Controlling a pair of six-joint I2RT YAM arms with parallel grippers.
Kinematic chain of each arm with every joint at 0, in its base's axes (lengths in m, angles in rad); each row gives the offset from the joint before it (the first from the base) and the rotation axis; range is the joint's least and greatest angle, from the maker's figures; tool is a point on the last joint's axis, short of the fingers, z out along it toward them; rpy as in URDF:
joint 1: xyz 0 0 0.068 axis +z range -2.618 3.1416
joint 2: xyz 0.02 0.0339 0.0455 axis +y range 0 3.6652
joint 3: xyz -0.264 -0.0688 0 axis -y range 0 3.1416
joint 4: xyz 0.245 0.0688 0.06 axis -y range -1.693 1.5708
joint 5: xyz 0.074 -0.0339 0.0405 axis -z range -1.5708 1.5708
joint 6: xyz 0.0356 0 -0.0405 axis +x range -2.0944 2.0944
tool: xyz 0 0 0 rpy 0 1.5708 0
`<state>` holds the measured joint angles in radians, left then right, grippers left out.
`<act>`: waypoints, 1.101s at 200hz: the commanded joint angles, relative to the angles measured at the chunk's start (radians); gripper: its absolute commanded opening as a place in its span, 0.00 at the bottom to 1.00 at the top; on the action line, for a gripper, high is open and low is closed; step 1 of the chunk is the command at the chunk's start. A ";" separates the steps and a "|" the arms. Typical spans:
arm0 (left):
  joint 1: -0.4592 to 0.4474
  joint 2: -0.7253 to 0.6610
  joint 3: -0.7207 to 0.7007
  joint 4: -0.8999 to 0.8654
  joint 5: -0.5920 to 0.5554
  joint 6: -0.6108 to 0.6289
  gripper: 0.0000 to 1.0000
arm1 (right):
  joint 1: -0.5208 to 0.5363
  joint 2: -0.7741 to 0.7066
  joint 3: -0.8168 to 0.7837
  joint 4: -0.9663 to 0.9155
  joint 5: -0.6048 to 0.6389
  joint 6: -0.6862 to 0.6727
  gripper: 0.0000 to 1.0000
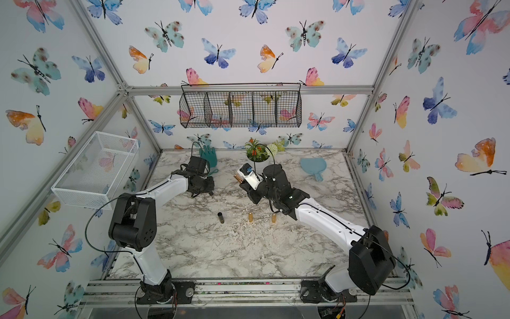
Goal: Open the lipstick cap
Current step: Place the cover at the center of the board.
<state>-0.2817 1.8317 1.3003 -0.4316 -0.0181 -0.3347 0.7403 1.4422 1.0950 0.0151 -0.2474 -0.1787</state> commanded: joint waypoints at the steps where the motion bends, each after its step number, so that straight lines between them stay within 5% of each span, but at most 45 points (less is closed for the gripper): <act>1: -0.007 0.026 -0.011 0.032 -0.057 0.009 0.00 | 0.004 -0.015 -0.006 0.022 0.014 0.015 0.03; 89: -0.022 0.093 -0.036 0.059 -0.085 0.023 0.00 | 0.004 0.002 0.000 0.013 0.026 0.019 0.04; 175: -0.036 0.057 -0.004 0.003 -0.105 0.028 0.56 | 0.004 -0.012 -0.004 0.002 0.036 0.019 0.05; 220: -0.021 -0.044 0.098 -0.118 -0.008 0.020 0.62 | 0.004 -0.006 -0.012 0.024 0.034 0.033 0.05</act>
<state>-0.3141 1.8988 1.3270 -0.4561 -0.1001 -0.3122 0.7403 1.4422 1.0901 0.0162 -0.2264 -0.1661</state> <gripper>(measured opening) 0.607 0.215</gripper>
